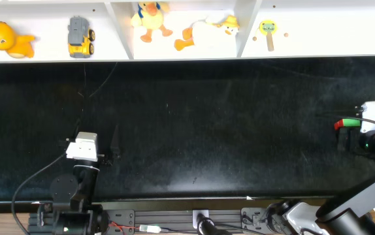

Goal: Store Toys

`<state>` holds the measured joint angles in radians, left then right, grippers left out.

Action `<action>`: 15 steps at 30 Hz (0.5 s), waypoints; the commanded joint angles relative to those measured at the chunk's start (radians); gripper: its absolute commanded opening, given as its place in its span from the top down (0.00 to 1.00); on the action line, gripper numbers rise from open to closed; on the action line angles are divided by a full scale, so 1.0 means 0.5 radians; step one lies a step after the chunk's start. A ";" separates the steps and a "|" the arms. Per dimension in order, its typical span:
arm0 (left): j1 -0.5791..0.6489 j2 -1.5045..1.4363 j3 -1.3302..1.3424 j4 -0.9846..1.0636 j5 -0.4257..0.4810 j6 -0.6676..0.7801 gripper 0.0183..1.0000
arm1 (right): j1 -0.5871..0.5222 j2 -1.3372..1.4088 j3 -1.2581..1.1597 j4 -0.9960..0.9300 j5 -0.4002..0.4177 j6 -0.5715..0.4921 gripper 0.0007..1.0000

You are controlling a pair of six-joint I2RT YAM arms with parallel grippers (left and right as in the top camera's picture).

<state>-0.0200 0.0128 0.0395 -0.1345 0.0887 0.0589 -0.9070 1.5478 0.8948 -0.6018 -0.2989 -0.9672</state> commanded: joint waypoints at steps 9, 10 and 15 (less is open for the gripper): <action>-0.017 -0.021 -0.014 0.009 -0.024 0.038 0.00 | 0.079 0.003 -0.057 0.009 -0.093 0.059 0.00; -0.017 -0.021 -0.014 0.010 -0.024 0.038 0.00 | 0.085 0.003 -0.063 0.010 -0.095 0.058 0.01; -0.017 -0.021 -0.014 0.009 -0.025 0.038 0.00 | 0.100 0.003 -0.099 0.024 -0.047 0.056 0.00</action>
<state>-0.0200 0.0128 0.0395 -0.1349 0.0883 0.0589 -0.8642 1.5478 0.8612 -0.5961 -0.3237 -0.9428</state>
